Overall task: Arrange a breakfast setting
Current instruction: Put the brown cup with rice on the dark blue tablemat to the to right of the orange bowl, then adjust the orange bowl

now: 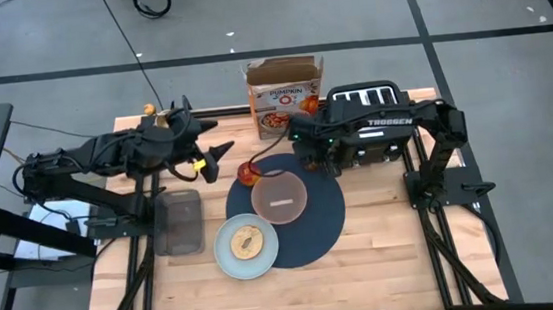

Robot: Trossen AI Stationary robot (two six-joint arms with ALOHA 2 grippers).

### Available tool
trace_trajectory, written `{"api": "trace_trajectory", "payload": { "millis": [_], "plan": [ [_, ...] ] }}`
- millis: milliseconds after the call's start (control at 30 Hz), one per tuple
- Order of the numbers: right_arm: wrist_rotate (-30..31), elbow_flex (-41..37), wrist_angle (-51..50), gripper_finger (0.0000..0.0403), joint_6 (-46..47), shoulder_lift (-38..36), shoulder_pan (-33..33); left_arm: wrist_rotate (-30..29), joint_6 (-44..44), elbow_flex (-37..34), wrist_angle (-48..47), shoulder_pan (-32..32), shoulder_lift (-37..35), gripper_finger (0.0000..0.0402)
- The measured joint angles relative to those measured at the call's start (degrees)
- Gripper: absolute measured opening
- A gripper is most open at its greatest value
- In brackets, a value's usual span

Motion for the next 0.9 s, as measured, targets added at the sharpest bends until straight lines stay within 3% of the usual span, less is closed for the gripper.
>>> {"api": "trace_trajectory", "payload": {
  "millis": [400,733,900],
  "plan": [
    [1.7,0.0,1.3,0.0024,0.3,1.8,1.0,0.5,0.1,0.0,-0.4,-0.1,0.0,0.0313],
    [2.0,0.7,-0.4,0.0119,0.7,1.3,2.3,1.0,0.1,0.0,-0.5,-0.1,0.0,0.0313],
    [3.5,8.0,-4.8,0.0167,4.3,1.1,3.3,3.6,0.7,0.0,-0.4,-0.1,0.0,0.0313]
  ]
}}
